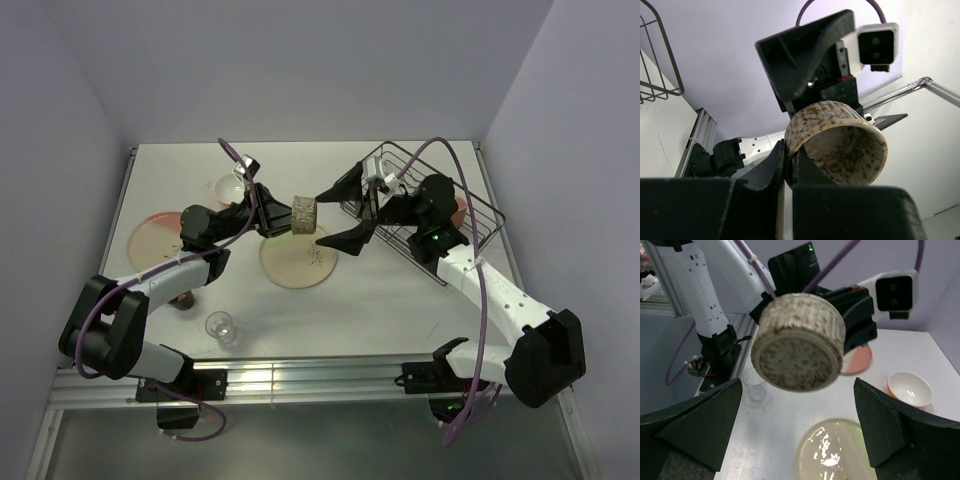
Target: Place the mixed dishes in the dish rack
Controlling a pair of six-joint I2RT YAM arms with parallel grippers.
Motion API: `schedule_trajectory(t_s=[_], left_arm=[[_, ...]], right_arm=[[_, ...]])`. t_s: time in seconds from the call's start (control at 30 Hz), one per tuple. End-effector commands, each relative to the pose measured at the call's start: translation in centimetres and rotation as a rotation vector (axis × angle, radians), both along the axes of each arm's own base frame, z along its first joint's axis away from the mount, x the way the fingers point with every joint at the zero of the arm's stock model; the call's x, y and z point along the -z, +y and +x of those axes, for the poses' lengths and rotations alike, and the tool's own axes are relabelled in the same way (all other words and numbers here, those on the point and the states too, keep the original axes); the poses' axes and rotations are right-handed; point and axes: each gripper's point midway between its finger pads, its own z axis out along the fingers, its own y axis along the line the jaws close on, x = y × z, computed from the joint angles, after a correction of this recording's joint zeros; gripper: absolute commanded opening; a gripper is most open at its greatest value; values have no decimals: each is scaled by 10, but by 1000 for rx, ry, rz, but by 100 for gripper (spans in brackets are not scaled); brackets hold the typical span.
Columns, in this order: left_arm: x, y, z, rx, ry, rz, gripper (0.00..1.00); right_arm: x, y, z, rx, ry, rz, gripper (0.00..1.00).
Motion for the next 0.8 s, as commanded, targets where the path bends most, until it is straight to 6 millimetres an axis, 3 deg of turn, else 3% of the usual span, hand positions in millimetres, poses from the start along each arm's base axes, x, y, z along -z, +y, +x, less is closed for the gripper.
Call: schedule_trajectory(t_s=[0.0,0.27,0.43,0.77], left_arm=[[-17,6,-12,4,-91,-54,0],[-17,8,-15,-8,-94,-50,0],[-20,11,-17,-15,-95,-72,0],[-37,21,-22,-20,-95,-199,0]], right_arm=[[-33,9,-2,8,-105,58,100],[-48,23,-6,-2,-118,92,100],[-48,29,-11,-7,-105,113,100],[-45,36,0,74,-57,126,98]])
